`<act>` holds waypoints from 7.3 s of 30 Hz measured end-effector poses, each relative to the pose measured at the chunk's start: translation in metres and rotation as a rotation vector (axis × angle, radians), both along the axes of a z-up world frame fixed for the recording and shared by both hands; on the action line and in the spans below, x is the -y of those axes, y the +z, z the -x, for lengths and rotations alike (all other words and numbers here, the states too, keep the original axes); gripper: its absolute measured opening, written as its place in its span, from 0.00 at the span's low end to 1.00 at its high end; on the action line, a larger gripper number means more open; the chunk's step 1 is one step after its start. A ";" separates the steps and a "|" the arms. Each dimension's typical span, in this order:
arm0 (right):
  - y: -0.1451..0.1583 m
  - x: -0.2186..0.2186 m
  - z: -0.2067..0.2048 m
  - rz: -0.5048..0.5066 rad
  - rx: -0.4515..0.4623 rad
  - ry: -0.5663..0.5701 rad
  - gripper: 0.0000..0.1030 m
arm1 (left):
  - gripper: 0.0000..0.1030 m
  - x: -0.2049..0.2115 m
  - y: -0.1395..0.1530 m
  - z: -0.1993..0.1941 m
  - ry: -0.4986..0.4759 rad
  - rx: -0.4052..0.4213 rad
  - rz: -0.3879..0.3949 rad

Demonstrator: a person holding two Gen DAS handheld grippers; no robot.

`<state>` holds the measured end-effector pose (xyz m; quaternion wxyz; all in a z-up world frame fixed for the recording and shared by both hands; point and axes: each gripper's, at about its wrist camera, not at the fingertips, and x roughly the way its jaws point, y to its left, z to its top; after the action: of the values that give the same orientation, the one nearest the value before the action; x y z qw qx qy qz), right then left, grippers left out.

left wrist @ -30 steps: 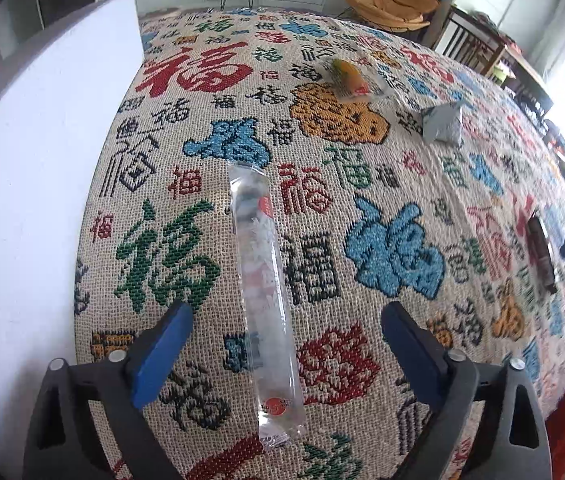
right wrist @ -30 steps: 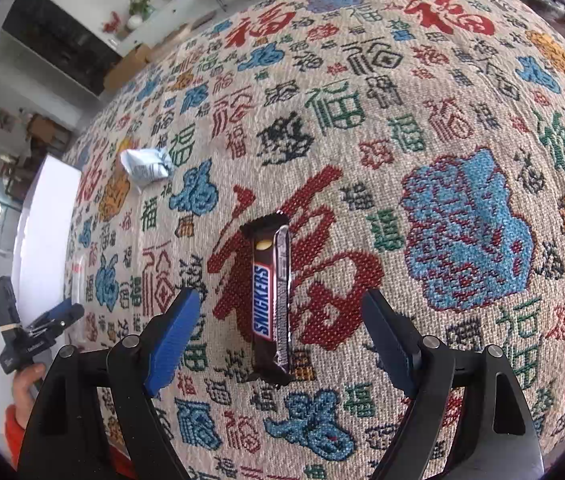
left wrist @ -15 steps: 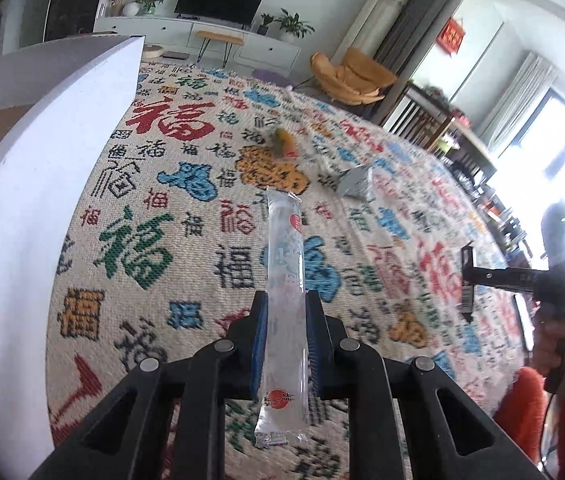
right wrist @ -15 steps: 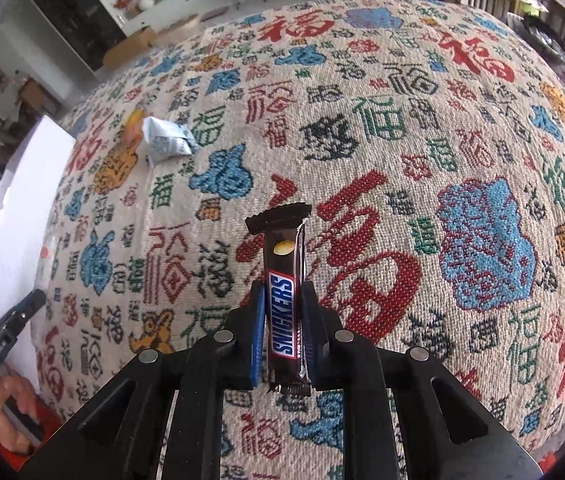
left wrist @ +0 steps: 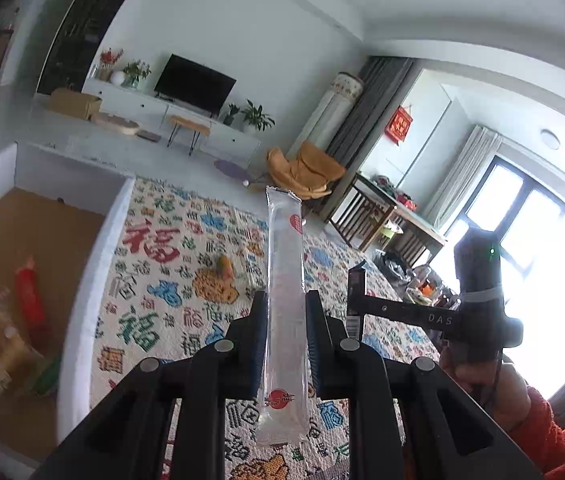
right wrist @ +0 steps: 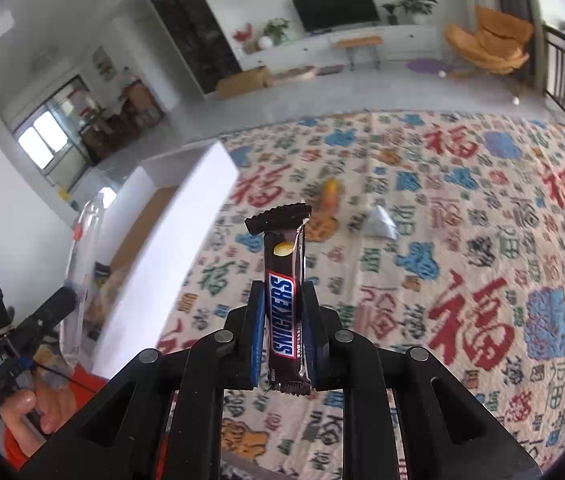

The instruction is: Organize snacks

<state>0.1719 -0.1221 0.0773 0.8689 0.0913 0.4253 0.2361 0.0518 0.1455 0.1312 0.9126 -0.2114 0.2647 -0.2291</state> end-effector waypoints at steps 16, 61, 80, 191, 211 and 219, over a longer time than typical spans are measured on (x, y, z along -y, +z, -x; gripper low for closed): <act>0.030 -0.259 -0.002 -0.067 0.002 0.428 0.27 | 0.53 -0.178 -0.057 -0.028 0.437 -0.214 -0.317; -0.171 0.103 -0.012 0.367 0.008 -0.250 0.85 | 0.96 0.123 -0.194 -0.136 0.070 -0.407 -0.445; -0.171 0.103 -0.011 0.366 0.008 -0.249 0.85 | 0.96 0.172 -0.198 -0.347 0.098 -0.483 -0.460; -0.140 0.066 -0.088 0.091 0.098 -0.111 0.87 | 1.00 0.161 -0.219 -0.171 0.026 -0.322 -0.625; -0.133 0.078 -0.049 0.065 0.064 -0.070 0.37 | 1.00 0.160 -0.218 -0.171 0.026 -0.322 -0.624; -0.146 0.100 -0.010 0.074 0.071 -0.161 0.38 | 1.00 0.160 -0.218 -0.171 0.026 -0.322 -0.624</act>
<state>0.1817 -0.2222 -0.0690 0.9025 0.0845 0.3938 0.1526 0.2230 -0.0147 -0.0872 0.8826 0.0407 0.4598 -0.0893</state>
